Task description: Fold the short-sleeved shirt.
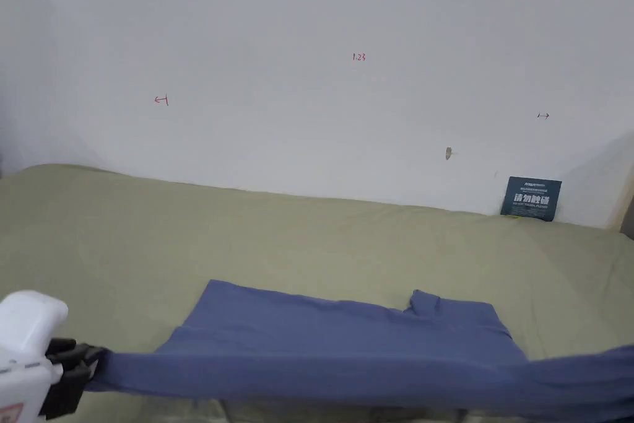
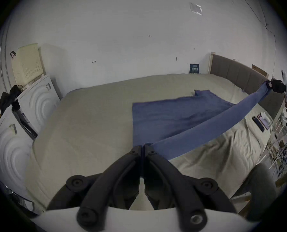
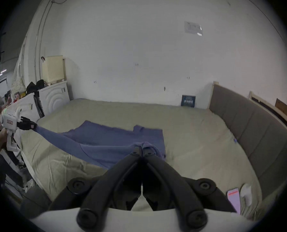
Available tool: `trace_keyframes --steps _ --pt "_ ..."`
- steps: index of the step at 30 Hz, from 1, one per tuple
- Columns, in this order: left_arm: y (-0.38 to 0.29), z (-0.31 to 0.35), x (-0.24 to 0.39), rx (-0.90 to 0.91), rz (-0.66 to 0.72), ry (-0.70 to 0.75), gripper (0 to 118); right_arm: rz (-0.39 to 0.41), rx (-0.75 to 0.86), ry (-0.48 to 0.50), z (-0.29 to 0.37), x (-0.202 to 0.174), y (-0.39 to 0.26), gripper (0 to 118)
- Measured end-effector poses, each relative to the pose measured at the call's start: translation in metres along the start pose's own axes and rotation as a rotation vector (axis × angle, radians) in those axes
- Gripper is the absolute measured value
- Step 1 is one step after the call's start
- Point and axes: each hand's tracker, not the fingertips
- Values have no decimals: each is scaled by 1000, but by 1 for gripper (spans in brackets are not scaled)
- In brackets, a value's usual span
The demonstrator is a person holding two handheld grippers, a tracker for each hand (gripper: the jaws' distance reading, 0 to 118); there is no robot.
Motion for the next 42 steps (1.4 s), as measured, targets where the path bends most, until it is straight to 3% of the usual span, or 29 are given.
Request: trace_keyframes --steps 7,14,16,17,18,19,20,22,24,26,29,32,35,36,37,39,42 --pt "-57 13 20 -59 33 -35 2 -60 -104 -28 24 -5 -74 0" --pt "-93 7 27 -125 54 -33 3 -51 -182 -57 27 -10 -112 0" --pt "-102 -1 27 -150 66 -50 32 -59 -214 -43 19 -6 -123 2" --pt "-107 -4 27 -163 79 -49 62 -62 -224 -48 16 -6 -126 12" --pt "-112 -8 25 -167 88 -46 107 -72 -222 -51 14 -5 -129 48" --pt "-118 -10 24 -171 111 -57 118 -94 -247 -43 9 2 -136 70" --pt "-123 -11 23 -174 160 -64 118 -133 -275 -47 7 4 -138 73" --pt "-130 -7 19 -163 251 -111 118 -139 -301 -57 5 2 -139 73" --pt "-130 -2 21 -157 313 -63 118 -132 -308 -65 6 -1 -139 73" --pt "-126 1 27 -144 331 -71 118 -110 -298 -118 7 -12 -132 73" --pt "-108 8 52 -91 318 -29 118 -180 -256 -160 11 -29 -117 73" --pt "-98 15 83 12 293 33 97 -236 -231 -182 14 -56 -111 73" --pt "-97 27 124 43 318 34 31 -217 -188 -201 19 -92 -125 66" --pt "-99 30 137 60 323 28 7 -174 -200 -202 19 -103 -131 28" --pt "-103 34 151 65 318 31 4 -122 -224 -212 19 -116 -137 1" --pt "-113 37 173 46 276 59 0 -54 -243 -260 22 -137 -154 1" --pt "-135 36 197 -22 238 -26 0 -105 -314 -138 26 -156 -180 1"
